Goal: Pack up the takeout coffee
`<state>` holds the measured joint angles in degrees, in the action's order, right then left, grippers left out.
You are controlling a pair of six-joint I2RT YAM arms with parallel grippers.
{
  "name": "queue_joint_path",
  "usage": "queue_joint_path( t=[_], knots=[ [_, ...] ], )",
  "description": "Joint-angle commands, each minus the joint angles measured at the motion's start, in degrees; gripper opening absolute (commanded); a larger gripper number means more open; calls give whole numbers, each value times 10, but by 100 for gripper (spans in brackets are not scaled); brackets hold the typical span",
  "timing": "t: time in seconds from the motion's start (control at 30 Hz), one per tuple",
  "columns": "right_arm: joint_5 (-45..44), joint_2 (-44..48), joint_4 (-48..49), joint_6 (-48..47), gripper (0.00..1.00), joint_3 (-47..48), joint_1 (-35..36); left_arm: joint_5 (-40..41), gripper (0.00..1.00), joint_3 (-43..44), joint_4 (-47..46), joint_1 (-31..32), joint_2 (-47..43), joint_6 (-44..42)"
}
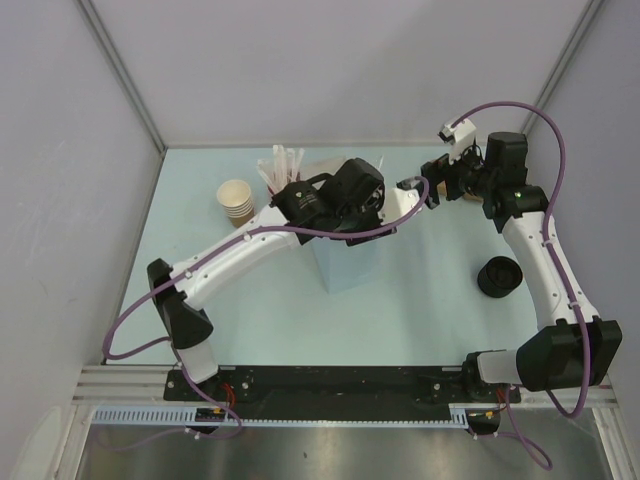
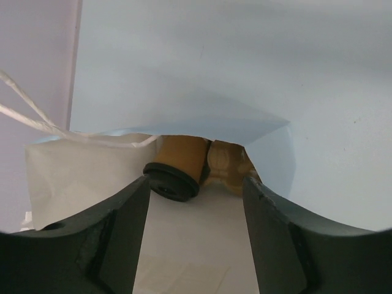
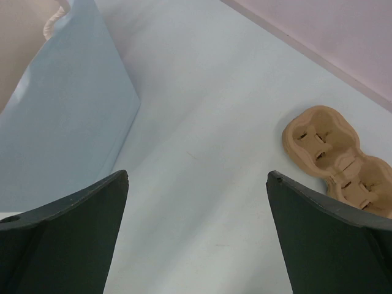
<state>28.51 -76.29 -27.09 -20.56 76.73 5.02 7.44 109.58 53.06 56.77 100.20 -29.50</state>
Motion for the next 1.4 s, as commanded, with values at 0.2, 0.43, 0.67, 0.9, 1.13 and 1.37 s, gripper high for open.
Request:
queue_joint_path(
  t=[0.2,0.43,0.67,0.9,1.13,1.37],
  knots=[
    [57,-3,10,5,100,2,6,36,71,13,-71,2,-58,9],
    [55,-3,10,3,100,2,6,44,72,-29,-69,0,-77,11],
    [84,-1,-1,-8,100,2,13,-94,73,-14,-33,-25,-122,12],
    [77,-2,-1,-10,100,1,14,-196,73,-34,2,-25,-116,-4],
    [77,-1,-2,-12,100,2,13,-210,75,-45,-8,-25,-81,-3],
    [81,-3,-5,-16,100,2,13,-190,76,-60,-37,-25,-45,-2]
  ],
)
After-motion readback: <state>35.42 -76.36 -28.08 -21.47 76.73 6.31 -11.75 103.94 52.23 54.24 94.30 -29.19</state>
